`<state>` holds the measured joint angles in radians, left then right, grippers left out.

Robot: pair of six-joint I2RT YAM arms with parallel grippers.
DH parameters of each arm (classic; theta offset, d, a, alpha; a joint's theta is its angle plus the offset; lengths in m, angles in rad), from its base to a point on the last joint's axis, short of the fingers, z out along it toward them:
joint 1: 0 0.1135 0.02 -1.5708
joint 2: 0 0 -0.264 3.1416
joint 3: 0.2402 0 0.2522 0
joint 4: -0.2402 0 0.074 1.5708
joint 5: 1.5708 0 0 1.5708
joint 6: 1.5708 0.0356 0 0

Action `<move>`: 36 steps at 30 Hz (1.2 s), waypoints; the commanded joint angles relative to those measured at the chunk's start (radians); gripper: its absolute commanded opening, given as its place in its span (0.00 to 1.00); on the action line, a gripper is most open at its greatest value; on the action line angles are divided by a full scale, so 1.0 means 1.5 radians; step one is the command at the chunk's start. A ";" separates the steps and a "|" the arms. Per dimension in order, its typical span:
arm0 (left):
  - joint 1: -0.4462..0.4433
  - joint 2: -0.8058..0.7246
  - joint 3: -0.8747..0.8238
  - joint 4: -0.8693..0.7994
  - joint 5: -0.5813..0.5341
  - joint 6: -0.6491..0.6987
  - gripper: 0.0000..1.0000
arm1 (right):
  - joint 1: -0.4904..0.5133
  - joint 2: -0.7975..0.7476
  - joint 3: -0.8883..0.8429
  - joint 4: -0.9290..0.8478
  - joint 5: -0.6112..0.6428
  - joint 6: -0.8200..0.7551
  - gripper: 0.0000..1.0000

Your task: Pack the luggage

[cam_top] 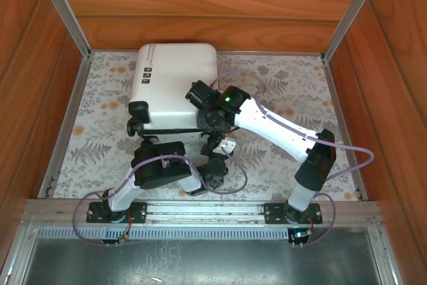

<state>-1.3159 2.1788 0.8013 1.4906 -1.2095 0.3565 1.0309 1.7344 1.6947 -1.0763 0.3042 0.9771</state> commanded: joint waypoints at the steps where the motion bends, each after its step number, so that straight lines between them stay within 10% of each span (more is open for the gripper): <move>1: -0.032 0.030 0.052 -0.050 0.231 0.017 0.00 | 0.123 0.027 0.048 0.359 -0.223 0.054 0.00; 6: -0.035 0.023 0.045 -0.049 0.229 0.013 0.00 | 0.140 0.086 0.103 0.380 -0.234 0.062 0.02; 10: -0.036 0.014 0.037 -0.049 0.227 0.018 0.00 | 0.140 0.087 0.130 0.335 -0.227 0.031 0.45; 18: -0.050 -0.008 0.050 -0.049 0.165 0.064 1.00 | 0.108 -0.001 0.141 0.124 -0.138 -0.112 0.74; 24: -0.074 -0.090 0.013 -0.066 0.106 0.085 1.00 | 0.075 -0.140 0.060 0.091 -0.092 -0.220 0.77; 36: -0.055 -0.502 0.155 -1.094 0.362 -0.363 0.98 | -0.068 -0.523 -0.324 0.215 0.092 -0.335 0.95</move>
<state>-1.4136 1.5116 0.9062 0.3977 -0.7765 0.0479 0.9653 1.0187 1.2640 -0.7837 0.3721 0.5438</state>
